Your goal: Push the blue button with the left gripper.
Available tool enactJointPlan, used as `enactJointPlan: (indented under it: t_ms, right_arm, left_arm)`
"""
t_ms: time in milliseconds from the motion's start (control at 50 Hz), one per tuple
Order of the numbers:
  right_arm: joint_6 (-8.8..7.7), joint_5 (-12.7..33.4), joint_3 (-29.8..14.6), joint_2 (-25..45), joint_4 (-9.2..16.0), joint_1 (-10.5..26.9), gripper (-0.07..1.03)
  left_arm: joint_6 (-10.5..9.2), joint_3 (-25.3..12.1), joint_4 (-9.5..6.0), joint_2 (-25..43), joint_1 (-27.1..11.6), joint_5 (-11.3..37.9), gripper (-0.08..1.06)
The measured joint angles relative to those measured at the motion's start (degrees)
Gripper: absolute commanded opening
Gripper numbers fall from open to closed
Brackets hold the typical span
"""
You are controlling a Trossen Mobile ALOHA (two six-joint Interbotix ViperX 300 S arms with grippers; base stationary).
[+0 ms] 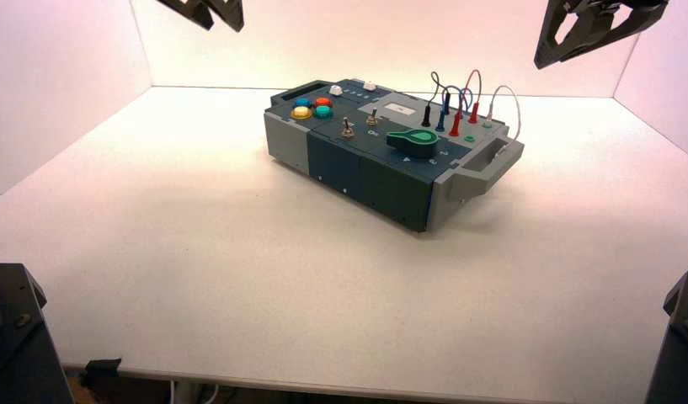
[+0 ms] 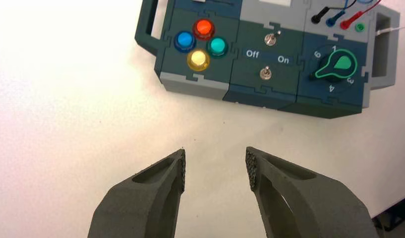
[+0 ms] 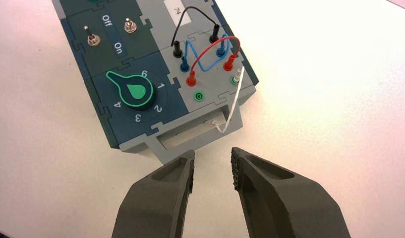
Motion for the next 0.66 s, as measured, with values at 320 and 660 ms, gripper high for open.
enactJointPlan:
  t_ms: [320,660]
  right_arm:
    - [0.09,0.00,0.26,0.26,0.00,0.09,0.41]
    - [0.00,0.00,0.18,0.18,0.00,0.09,0.41]
  left_arm:
    - [0.18,0.09,0.62,0.70,0.00,-0.70,0.64]
    - [0.18,0.18,0.62,1.32,-0.09,-1.14,0.64]
